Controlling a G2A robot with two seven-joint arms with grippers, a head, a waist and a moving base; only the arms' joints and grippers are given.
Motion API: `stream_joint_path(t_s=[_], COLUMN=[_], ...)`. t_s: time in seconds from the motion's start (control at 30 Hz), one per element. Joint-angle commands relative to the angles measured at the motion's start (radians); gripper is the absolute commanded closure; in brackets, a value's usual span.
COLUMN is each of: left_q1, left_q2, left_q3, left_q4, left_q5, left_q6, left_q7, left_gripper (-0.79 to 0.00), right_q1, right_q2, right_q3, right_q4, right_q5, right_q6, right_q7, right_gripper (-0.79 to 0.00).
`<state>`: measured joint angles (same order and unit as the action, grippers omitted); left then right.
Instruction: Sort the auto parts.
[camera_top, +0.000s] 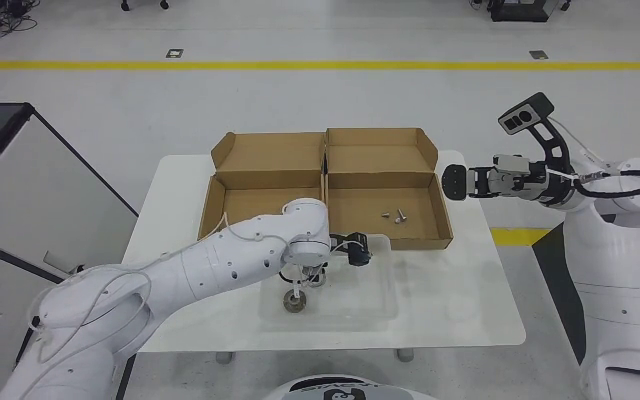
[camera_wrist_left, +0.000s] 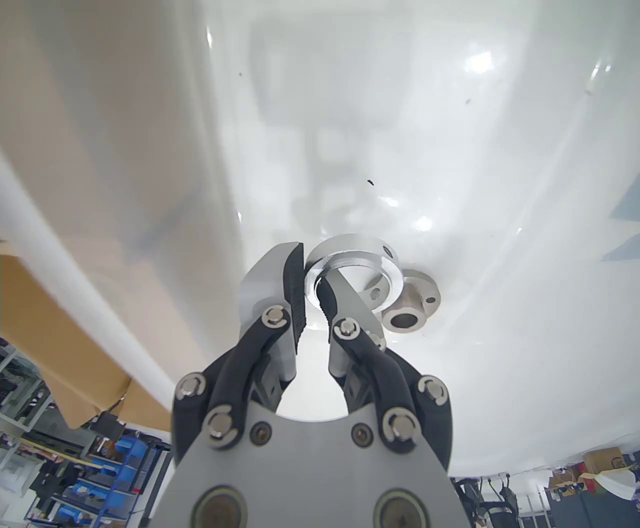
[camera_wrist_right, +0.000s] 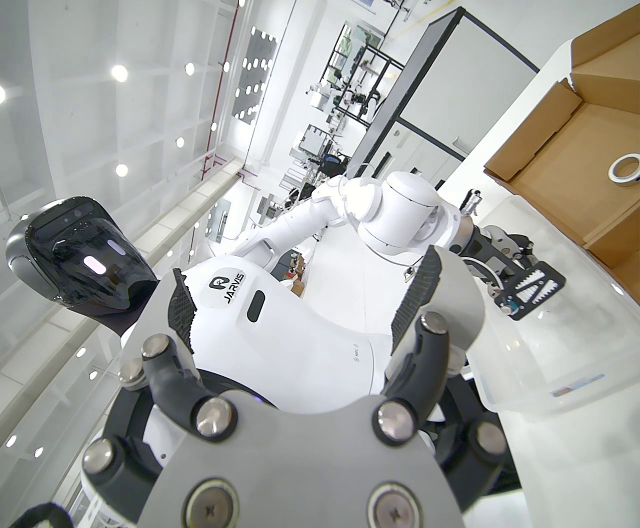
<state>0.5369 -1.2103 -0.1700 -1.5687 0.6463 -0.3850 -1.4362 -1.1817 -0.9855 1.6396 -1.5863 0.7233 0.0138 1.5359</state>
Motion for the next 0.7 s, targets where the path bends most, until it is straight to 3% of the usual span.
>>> stream_joint_path(t_s=[0.0, 0.23, 0.57, 0.67], left_q1=[-0.033, -0.168, -0.168, -0.141], left_q2=[0.012, 0.052, 0.052, 0.070], left_q3=[0.000, 0.000, 0.000, -0.045], left_q4=[-0.040, -0.163, -0.163, -0.108], left_q5=[-0.041, -0.193, -0.193, -0.218], left_q6=[0.019, 0.056, 0.056, 0.063], left_q7=[-0.018, -0.055, -0.055, 0.034], left_gripper=[0.000, 0.000, 0.000, 0.000], right_q1=[0.000, 0.000, 0.000, 0.000], right_q2=[0.000, 0.000, 0.000, 0.000], right_q3=[0.000, 0.000, 0.000, 0.000], right_q4=[0.000, 0.000, 0.000, 0.000], right_q5=[0.000, 0.000, 0.000, 0.000], right_q6=[0.000, 0.000, 0.000, 0.000], right_q7=[0.000, 0.000, 0.000, 0.000], right_gripper=[-0.785, -0.785, -0.785, -0.785])
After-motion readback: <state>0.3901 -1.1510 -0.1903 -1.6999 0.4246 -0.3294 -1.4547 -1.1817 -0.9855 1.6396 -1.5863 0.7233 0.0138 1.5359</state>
